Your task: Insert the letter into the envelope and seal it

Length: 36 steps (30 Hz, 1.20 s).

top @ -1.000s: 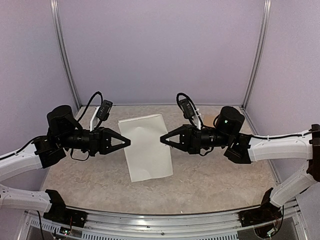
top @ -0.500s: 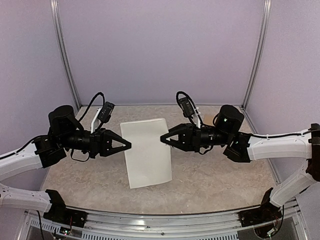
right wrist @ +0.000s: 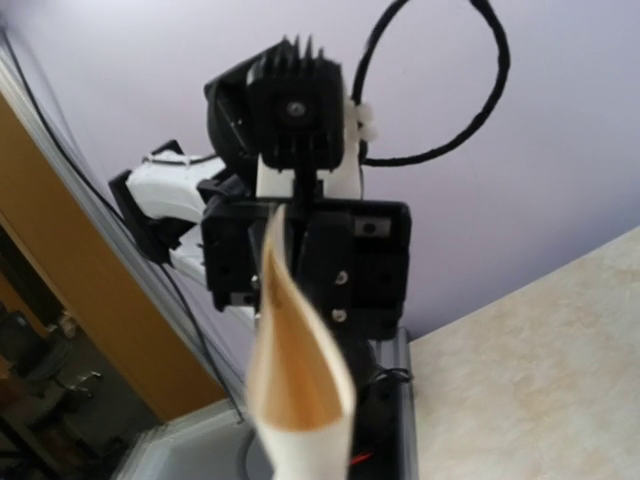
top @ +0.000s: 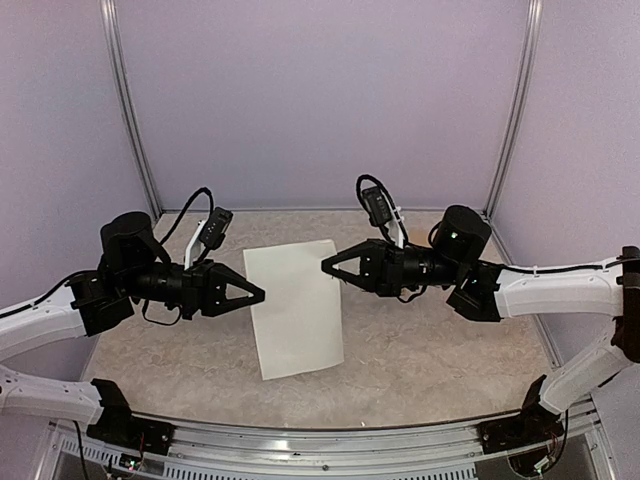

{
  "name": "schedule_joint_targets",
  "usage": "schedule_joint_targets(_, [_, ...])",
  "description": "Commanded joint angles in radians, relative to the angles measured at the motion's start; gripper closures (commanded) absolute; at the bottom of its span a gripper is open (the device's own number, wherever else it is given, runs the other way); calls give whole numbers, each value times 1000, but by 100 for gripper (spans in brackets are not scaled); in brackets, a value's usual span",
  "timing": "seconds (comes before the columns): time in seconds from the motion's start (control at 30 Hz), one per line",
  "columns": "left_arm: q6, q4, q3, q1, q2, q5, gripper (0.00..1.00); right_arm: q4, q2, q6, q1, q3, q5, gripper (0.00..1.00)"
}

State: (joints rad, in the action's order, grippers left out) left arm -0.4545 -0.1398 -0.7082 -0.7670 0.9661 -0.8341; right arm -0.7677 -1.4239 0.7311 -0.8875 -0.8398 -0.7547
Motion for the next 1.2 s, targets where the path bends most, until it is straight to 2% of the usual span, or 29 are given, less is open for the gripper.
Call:
schedule_joint_targets(0.0, [22,11,-26,-12,6,-19,100,-46,1,7,15,-29,16,100])
schedule_joint_targets(0.03, [22,11,-27,-12,5,-19,100,-47,1,6,15,-30,17,100])
schedule_joint_targets(0.07, [22,11,-27,-13,5,-18,100,-46,1,7,17,-33,17,96])
schedule_joint_targets(0.1, [22,11,-27,-13,5,-18,100,-48,-1,11,20,-35,17,86])
schedule_joint_targets(0.17, [22,11,-25,-17,5,-17,100,-58,-3,17,23,-35,21,100])
schedule_joint_targets(0.27, [22,11,-25,-19,5,-15,100,-63,-4,20,27,-37,22,100])
schedule_joint_targets(0.33, [22,12,-25,-21,5,-15,100,-63,-7,26,30,-40,19,89])
schedule_joint_targets(0.43, [22,12,-25,-23,6,-14,100,-69,-9,28,33,-43,19,94])
schedule_joint_targets(0.5, [22,12,-25,-26,6,-16,100,-71,-9,29,34,-46,18,85])
schedule_joint_targets(0.57, [22,12,-25,-28,7,-14,100,-75,-9,27,35,-49,15,100])
schedule_joint_targets(0.7, [24,14,-27,-29,8,-11,100,-73,-6,24,36,-50,18,100])
schedule_joint_targets(0.8, [22,7,-27,-31,5,11,100,-73,-6,25,36,-50,14,95])
schedule_joint_targets(0.83, [18,-5,-25,-31,2,29,100,-73,-5,26,36,-47,13,87])
schedule_joint_targets(0.87, [10,-28,-21,-31,-4,52,100,-73,-3,25,36,-43,14,70])
schedule_joint_targets(0.9, [-5,-70,-10,-31,-11,76,100,-74,2,24,37,-33,18,44])
schedule_joint_targets(0.93, [-28,-124,4,-31,-25,92,100,-76,6,24,37,-20,24,28])
schedule_joint_targets(0.97, [-45,-181,15,-31,-31,111,100,-77,9,25,37,-7,30,16])
schedule_joint_targets(1.03, [-70,-277,35,-32,-47,148,100,-82,13,31,36,22,47,8])
schedule_joint_targets(1.17, [-113,-455,81,-32,-71,207,100,-170,23,79,33,100,55,4])
